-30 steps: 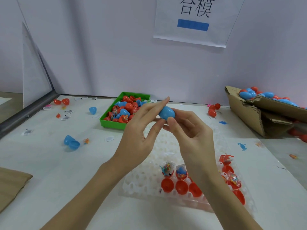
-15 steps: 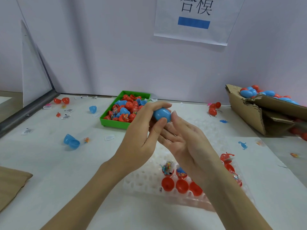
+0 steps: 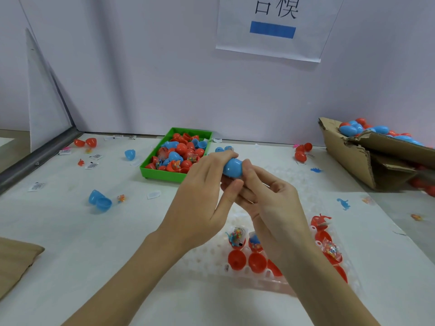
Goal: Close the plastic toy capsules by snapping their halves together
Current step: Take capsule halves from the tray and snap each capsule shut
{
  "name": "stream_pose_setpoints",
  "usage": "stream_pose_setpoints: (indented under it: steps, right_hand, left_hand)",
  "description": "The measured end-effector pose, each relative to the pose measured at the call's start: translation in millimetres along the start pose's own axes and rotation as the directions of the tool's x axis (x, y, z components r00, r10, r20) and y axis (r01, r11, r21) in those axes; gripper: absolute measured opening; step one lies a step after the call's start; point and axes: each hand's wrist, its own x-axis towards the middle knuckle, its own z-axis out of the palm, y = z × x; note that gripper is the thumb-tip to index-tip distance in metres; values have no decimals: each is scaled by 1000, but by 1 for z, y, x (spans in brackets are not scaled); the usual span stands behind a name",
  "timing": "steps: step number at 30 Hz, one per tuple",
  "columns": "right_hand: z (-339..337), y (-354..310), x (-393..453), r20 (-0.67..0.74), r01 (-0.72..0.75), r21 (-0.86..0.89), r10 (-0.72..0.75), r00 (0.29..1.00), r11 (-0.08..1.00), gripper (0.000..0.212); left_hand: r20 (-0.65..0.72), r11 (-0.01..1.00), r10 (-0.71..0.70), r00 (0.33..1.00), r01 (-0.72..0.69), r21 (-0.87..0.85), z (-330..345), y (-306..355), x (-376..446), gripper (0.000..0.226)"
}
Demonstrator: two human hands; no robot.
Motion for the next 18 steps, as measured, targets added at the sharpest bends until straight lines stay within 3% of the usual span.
stream_pose_setpoints:
  steps: [5,8,12,15,18]
  right_hand:
    - [0,-1,3,157,-195,119,175,972,974,41]
    - [-2,-1,7,278,-299,176,244,929,938,48]
    - [-9,-5,12,355,-279,173,204,912,945,41]
    - [-13,-7,14,396,-254,168,171,902,952,42]
    - [-14,-9,15,452,-270,159,173,875,950,40]
  left_hand:
    - [-90,992,38,995,-27,121,-2,-5,2,44]
    - [-65,996,33,997,-27,86,-3,-6,2,38]
    - [-13,998,46,999,-47,-52,-8,-8,7,31]
    - [-70,993,97,993,-101,-56,-15,-6,12,39]
    - [-64,978,67,996,-78,-195,-20,-1,15,46]
